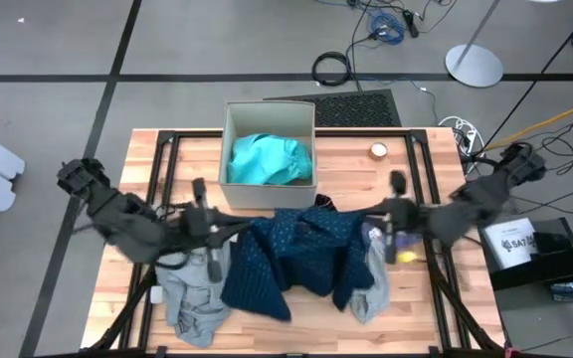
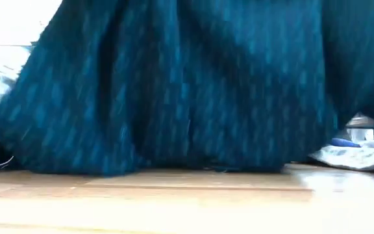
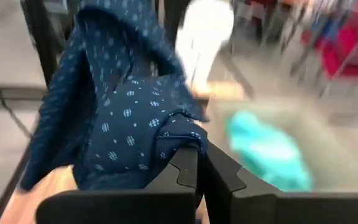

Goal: Sort clothes
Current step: Put the dark blue polo shirt into the white laundry organizer

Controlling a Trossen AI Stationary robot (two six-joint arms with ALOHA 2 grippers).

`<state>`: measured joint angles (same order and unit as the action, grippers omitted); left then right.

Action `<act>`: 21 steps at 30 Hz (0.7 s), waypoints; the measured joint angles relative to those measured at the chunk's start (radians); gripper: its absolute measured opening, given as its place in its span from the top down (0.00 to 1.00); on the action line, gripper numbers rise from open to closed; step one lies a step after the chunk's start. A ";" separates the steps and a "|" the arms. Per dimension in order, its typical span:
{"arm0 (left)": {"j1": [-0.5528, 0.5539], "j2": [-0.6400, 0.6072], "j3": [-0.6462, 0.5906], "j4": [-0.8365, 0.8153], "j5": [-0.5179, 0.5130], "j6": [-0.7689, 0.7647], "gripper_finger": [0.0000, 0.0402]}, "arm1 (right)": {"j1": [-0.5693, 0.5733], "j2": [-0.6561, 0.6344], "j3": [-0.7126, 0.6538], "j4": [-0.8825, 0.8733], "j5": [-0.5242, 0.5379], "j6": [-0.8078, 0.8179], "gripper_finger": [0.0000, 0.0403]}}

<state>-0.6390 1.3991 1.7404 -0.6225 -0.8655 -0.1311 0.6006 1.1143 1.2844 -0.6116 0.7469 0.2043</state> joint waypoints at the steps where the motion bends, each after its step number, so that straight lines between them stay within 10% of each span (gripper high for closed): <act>1: 0.014 0.000 -0.017 -0.056 0.022 -0.076 1.00 | -0.010 0.002 -0.042 0.007 -0.039 0.043 1.00; 8: 0.046 0.001 -0.250 -0.202 0.253 -0.475 1.00 | -0.025 0.016 -0.378 0.318 -0.212 0.205 1.00; 21: 0.086 0.001 -0.772 0.205 0.403 -0.702 1.00 | -0.064 0.289 -0.537 0.451 -0.457 0.267 1.00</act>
<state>-0.5526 1.4002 0.9683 -0.4178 -0.4627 -0.8333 0.5362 1.4028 0.7471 -0.1604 0.2900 0.4716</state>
